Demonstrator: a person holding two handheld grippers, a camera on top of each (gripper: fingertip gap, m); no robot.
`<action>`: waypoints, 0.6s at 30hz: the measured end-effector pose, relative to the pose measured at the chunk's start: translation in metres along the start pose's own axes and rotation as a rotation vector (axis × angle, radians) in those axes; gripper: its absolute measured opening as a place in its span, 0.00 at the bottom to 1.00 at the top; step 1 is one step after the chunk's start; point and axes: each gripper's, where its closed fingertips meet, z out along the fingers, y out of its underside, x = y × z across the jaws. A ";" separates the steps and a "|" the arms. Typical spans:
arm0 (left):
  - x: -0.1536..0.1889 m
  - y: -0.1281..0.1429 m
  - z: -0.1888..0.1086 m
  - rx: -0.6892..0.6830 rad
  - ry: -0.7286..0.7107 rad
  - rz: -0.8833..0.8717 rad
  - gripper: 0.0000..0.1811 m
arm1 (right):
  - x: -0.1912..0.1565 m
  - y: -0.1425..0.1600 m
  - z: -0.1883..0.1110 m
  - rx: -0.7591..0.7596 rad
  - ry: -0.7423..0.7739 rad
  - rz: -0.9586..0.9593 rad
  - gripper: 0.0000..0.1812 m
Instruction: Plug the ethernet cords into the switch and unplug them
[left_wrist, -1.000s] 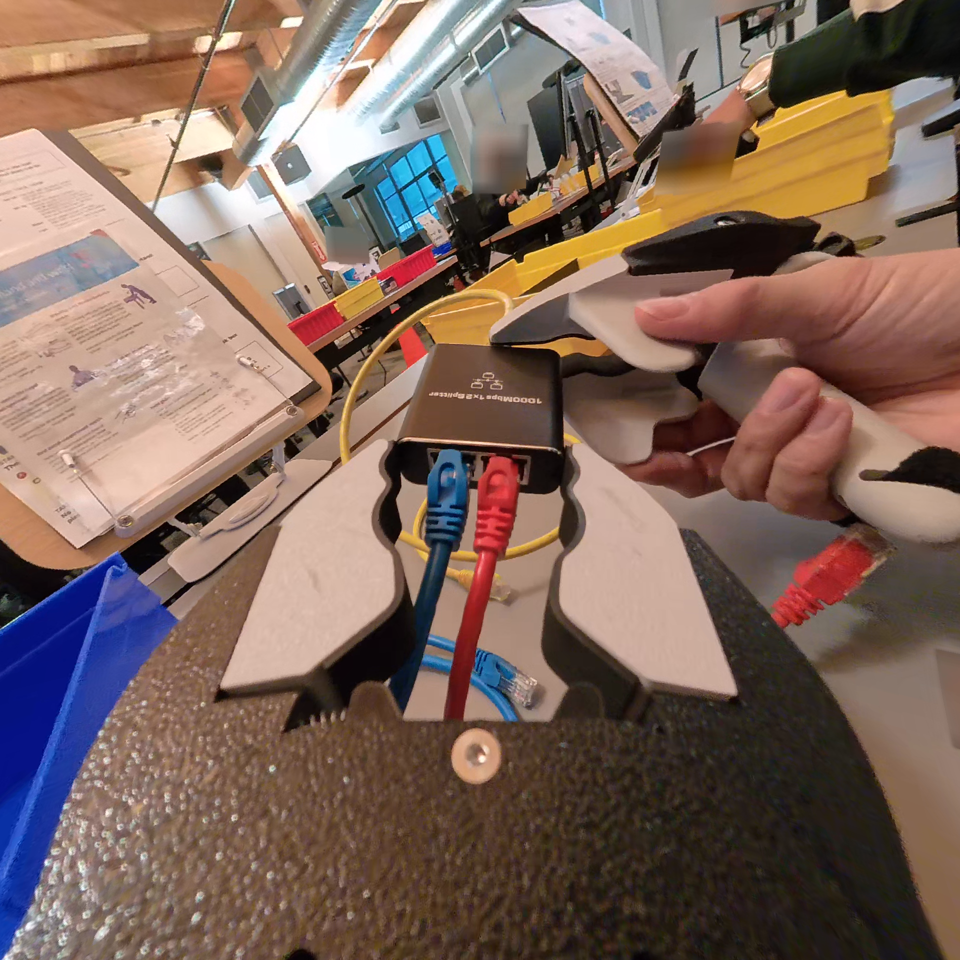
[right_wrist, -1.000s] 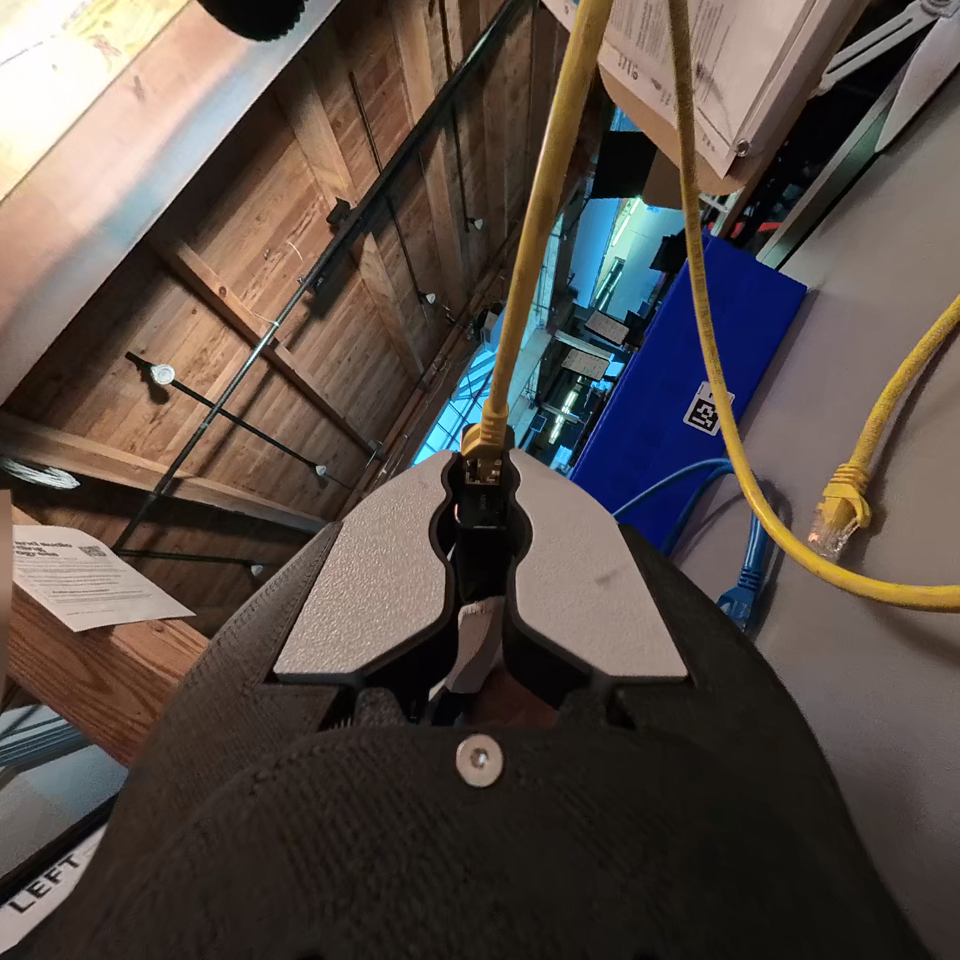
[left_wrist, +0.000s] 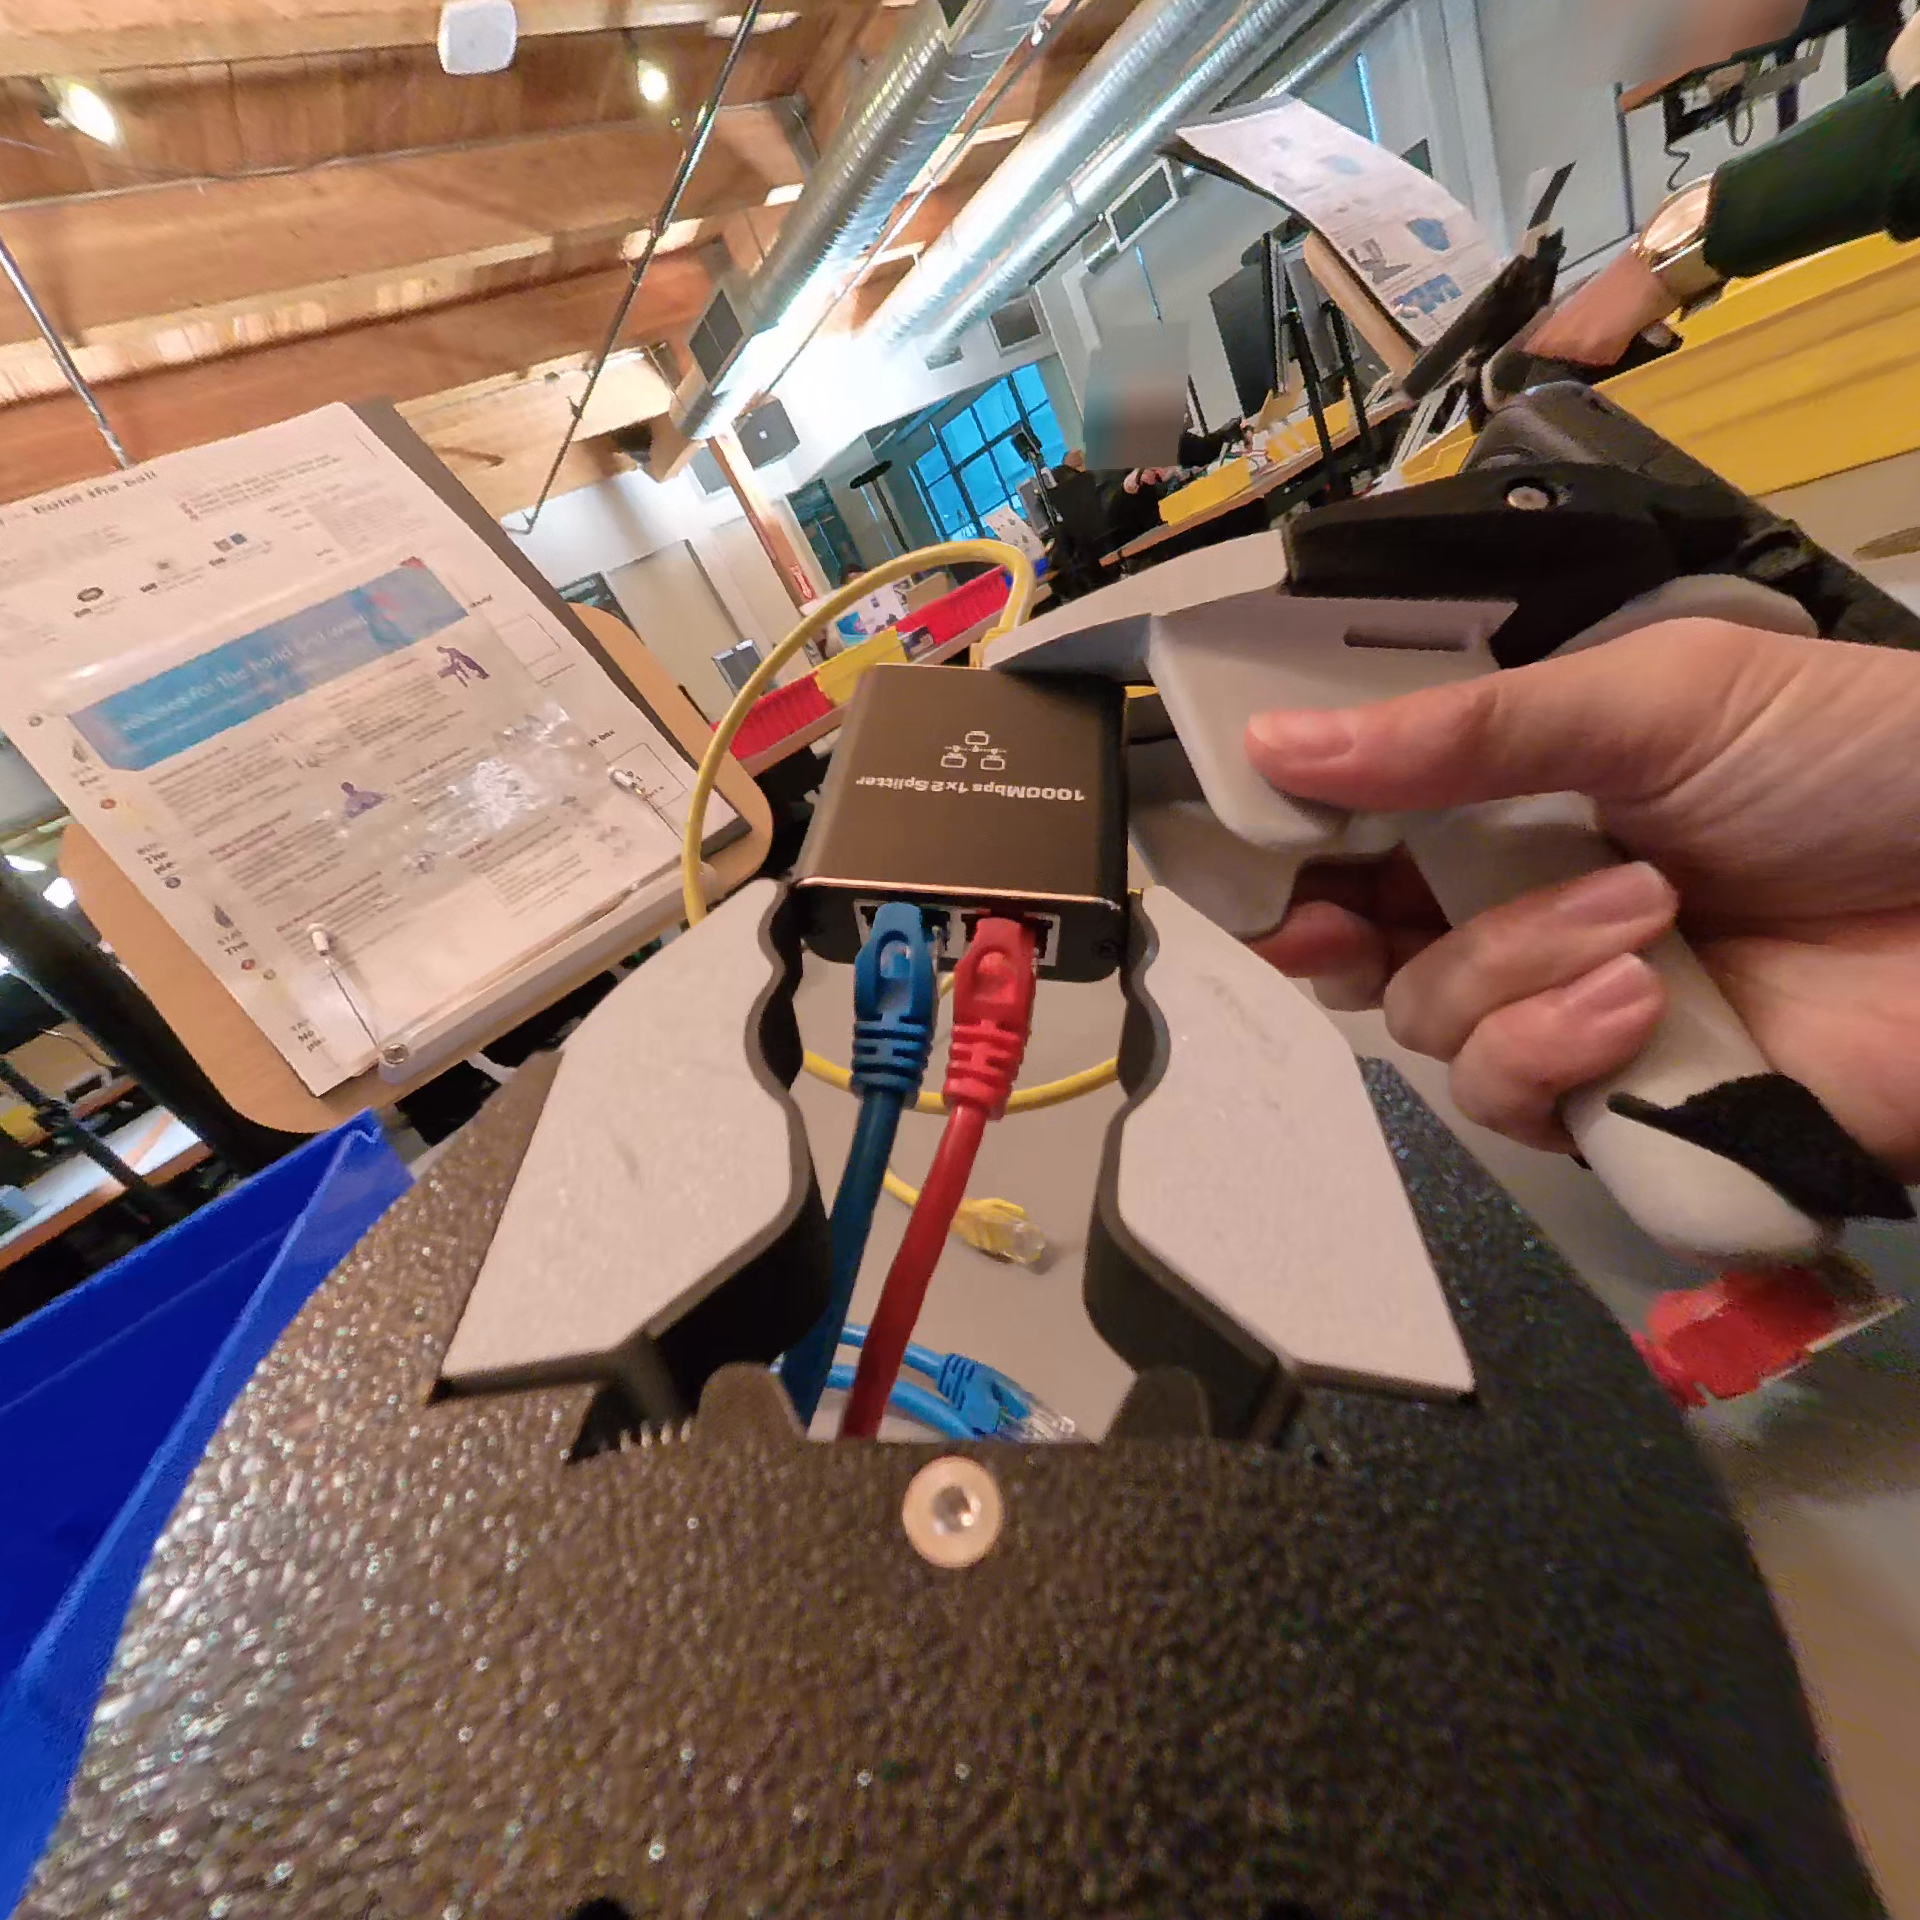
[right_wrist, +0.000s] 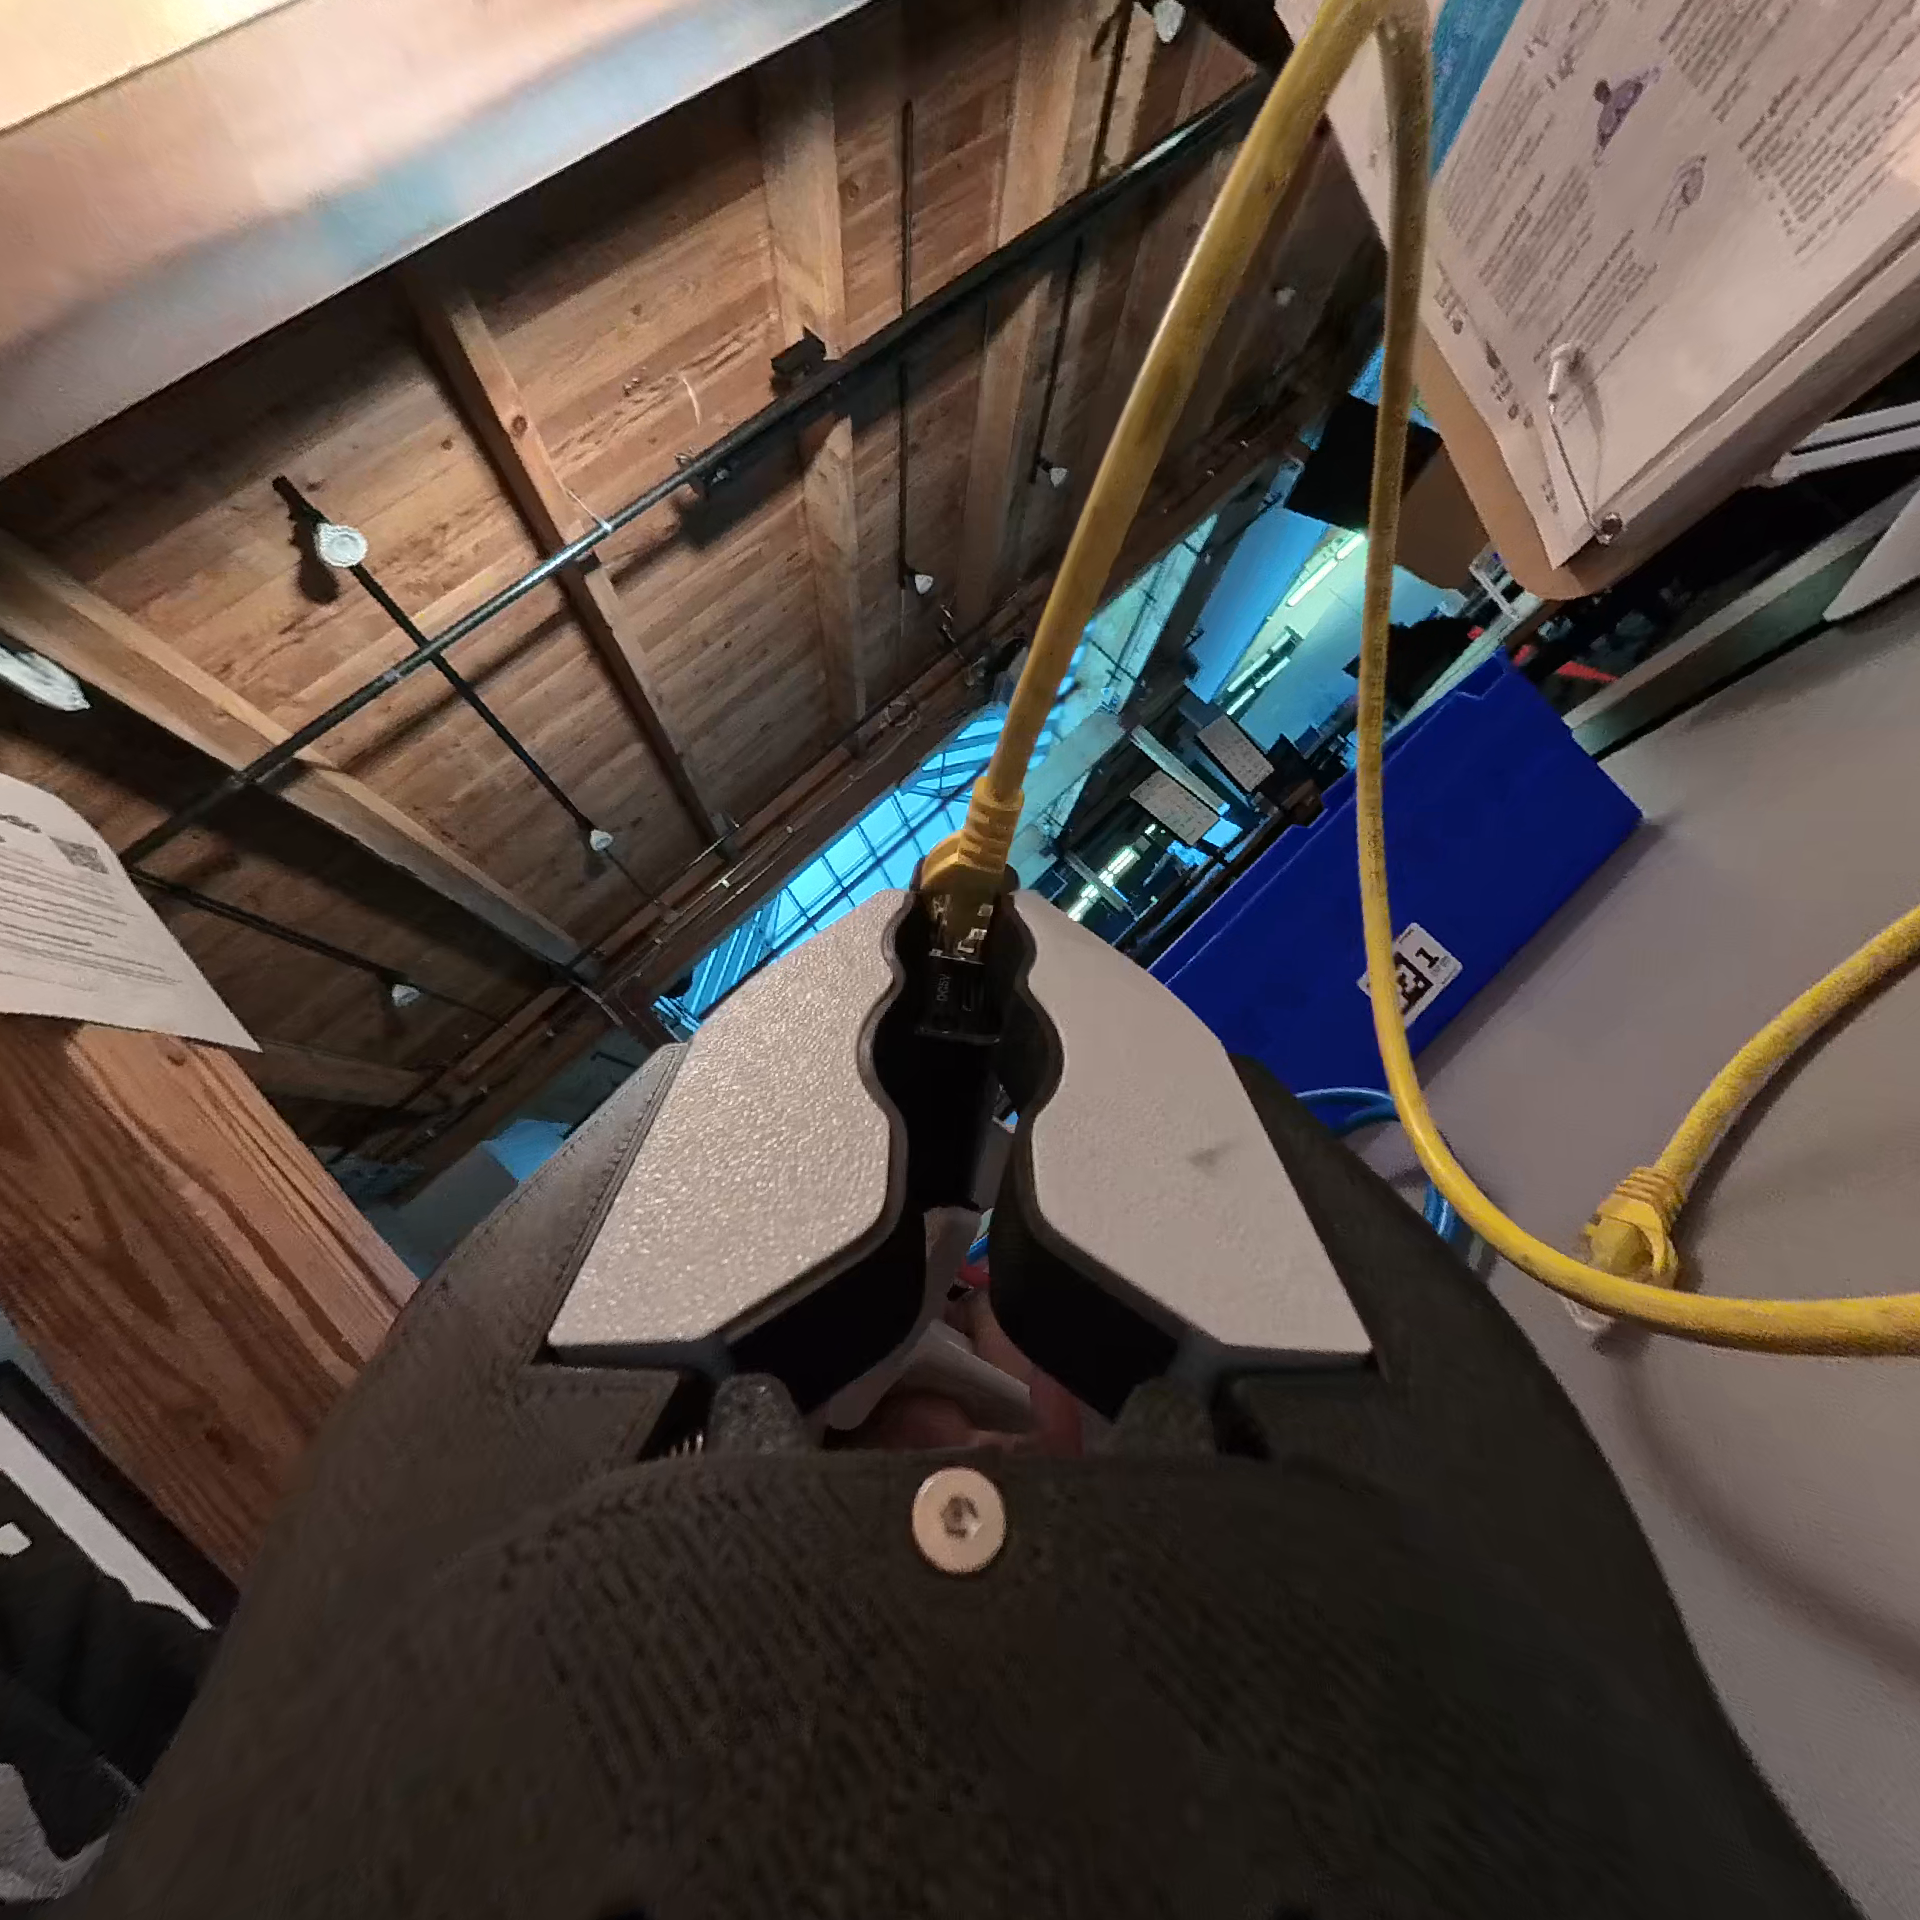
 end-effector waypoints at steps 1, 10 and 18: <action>0.000 0.000 0.000 -0.001 -0.009 0.011 0.32 | 0.000 0.000 0.000 0.005 -0.010 0.010 0.07; -0.005 -0.003 0.000 -0.015 -0.070 0.007 0.32 | -0.003 -0.001 0.007 -0.005 -0.018 -0.033 0.07; -0.022 0.010 -0.007 -0.021 -0.079 -0.197 0.32 | 0.003 -0.049 -0.009 0.040 0.060 -0.199 0.07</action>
